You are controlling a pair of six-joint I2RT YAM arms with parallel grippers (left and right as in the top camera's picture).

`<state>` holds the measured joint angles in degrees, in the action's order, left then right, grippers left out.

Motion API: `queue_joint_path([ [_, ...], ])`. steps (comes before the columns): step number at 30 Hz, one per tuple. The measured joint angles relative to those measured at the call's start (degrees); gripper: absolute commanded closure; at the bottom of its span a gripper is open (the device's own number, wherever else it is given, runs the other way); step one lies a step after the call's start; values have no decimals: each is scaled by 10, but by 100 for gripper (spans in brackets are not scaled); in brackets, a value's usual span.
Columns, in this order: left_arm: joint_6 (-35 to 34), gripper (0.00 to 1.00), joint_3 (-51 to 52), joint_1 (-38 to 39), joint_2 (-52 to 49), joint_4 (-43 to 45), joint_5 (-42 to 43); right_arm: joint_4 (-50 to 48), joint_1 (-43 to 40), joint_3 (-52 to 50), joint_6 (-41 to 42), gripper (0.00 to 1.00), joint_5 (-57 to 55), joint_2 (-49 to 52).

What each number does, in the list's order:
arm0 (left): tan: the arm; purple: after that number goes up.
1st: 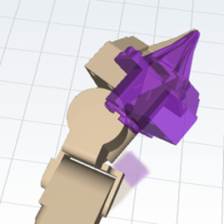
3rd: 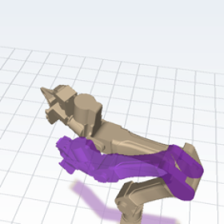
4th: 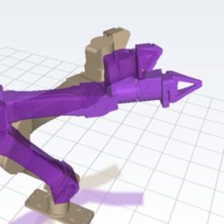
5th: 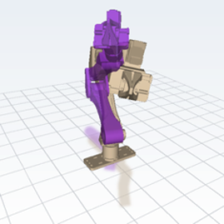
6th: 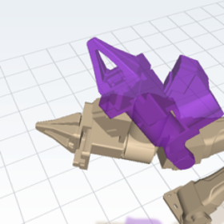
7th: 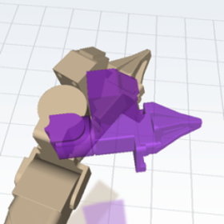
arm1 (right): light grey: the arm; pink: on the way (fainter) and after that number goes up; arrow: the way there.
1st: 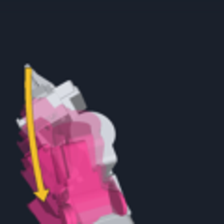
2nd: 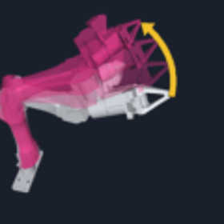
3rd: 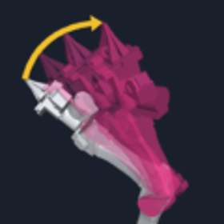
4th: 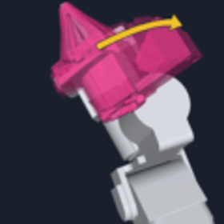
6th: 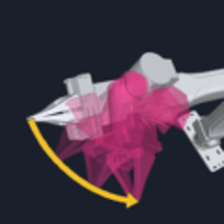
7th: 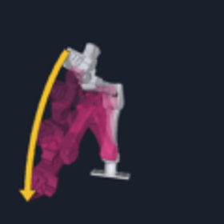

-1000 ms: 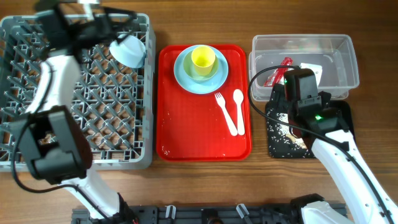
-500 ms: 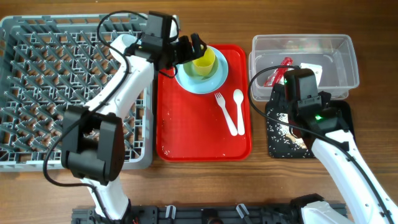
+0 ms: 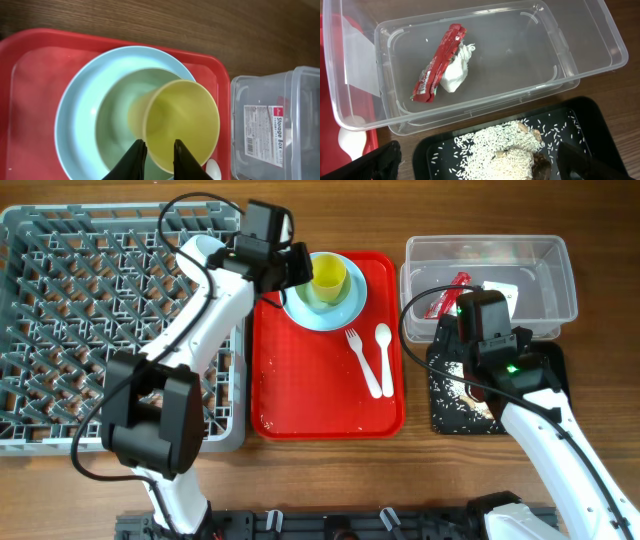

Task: Sort waste into correct bins and load items into the dishwasher rack
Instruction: 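Move the left gripper over the yellow cup on the plate, then lower the left gripper and grasp the yellow cup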

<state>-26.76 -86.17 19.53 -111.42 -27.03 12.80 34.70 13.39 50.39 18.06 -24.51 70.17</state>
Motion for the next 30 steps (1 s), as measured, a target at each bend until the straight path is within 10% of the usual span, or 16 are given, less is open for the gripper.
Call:
queue_joint_path([
  [6, 0, 66, 0, 44, 0, 13, -60, 0, 0, 0, 0, 0, 0, 0],
  [22, 2, 69, -1, 97, 0, 68, -113, 0, 0, 0, 0, 0, 0, 0],
  [30, 19, 63, -271, 81, -6, -184, -103, 0, 0, 0, 0, 0, 0, 0],
])
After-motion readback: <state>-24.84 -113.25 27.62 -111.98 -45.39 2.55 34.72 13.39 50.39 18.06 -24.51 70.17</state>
